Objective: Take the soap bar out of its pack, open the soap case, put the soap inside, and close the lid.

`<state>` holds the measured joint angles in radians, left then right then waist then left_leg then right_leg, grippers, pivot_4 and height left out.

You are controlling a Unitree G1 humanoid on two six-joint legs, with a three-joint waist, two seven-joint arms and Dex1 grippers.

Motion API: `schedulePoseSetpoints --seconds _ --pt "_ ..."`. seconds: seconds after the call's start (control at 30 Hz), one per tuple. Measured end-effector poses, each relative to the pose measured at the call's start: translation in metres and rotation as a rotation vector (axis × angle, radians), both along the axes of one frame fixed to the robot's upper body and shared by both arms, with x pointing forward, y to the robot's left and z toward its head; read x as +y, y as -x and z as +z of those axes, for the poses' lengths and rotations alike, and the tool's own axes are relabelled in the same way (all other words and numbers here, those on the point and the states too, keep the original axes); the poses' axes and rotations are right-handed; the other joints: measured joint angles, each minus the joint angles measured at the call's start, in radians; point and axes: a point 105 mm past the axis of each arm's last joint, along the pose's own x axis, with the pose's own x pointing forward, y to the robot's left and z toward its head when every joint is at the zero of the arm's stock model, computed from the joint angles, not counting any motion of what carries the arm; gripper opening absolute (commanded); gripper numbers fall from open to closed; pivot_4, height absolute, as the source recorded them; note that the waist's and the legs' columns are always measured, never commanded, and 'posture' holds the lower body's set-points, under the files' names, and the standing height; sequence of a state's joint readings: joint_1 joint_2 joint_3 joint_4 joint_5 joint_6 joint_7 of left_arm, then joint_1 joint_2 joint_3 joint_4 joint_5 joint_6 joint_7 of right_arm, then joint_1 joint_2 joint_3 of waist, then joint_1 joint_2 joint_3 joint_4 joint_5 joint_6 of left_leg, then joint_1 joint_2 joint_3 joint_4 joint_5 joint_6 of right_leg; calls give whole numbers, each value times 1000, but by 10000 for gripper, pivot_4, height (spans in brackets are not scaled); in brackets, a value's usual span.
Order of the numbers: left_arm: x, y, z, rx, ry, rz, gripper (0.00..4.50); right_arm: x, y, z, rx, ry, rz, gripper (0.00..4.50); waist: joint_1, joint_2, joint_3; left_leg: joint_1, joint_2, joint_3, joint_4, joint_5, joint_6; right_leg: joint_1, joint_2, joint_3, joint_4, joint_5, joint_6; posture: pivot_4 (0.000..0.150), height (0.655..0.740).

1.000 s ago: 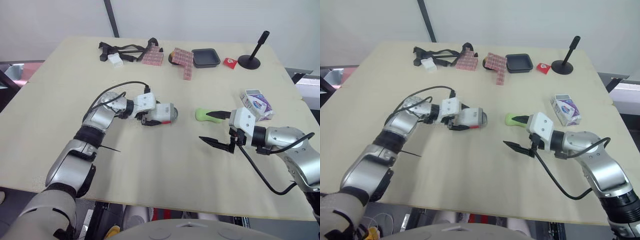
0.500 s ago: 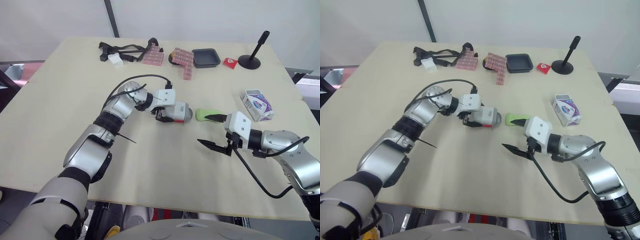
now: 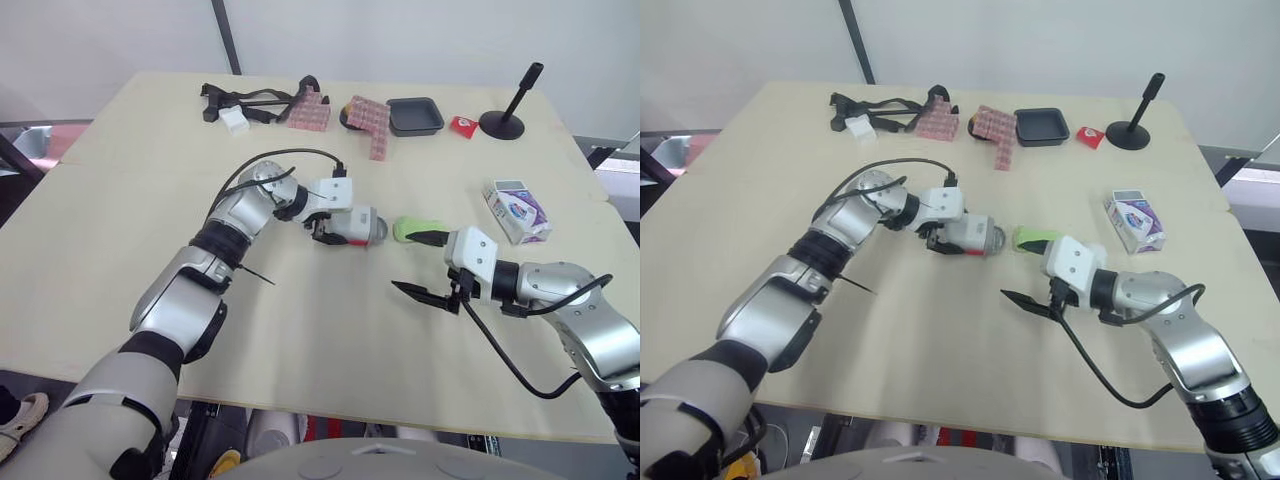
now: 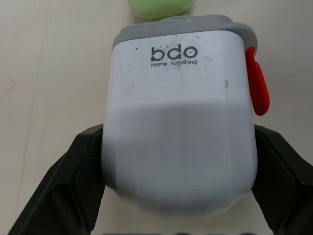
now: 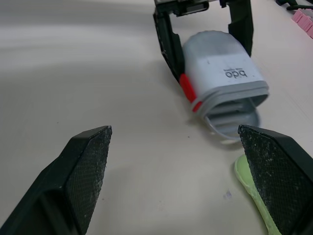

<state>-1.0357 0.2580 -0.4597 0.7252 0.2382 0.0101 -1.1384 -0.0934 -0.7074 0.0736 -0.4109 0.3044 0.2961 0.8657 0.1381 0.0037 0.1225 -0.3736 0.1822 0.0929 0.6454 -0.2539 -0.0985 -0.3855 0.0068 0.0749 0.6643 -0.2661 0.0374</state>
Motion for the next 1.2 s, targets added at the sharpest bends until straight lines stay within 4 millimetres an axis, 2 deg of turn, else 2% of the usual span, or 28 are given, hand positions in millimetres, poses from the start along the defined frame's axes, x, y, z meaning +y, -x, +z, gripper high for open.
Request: schedulePoseSetpoints --seconds 0.27,0.43,1.03,1.2 --pt "14 5 -3 23 -26 -13 34860 5 0 -1 -2 3 22 44527 0 0 0 0 0 0 0 0 0 0 -1 0 0 0 0 1500 7400" --pt "15 8 -5 31 -27 -17 34860 6 0 0 -5 4 29 44527 2 0 0 0 0 0 0 0 0 0 -1 0 0 0 0 1500 7400" --pt "40 3 6 -13 -58 29 34860 8 -3 1 -9 10 43 44527 0 0 0 0 0 0 0 0 0 0 -2 0 0 0 0 1500 7400" --pt "52 1 5 -11 -73 54 34860 8 -4 1 -9 7 42 44527 -3 0 0 0 1 0 0 0 0 0 -2 0 0 0 0 1500 7400"
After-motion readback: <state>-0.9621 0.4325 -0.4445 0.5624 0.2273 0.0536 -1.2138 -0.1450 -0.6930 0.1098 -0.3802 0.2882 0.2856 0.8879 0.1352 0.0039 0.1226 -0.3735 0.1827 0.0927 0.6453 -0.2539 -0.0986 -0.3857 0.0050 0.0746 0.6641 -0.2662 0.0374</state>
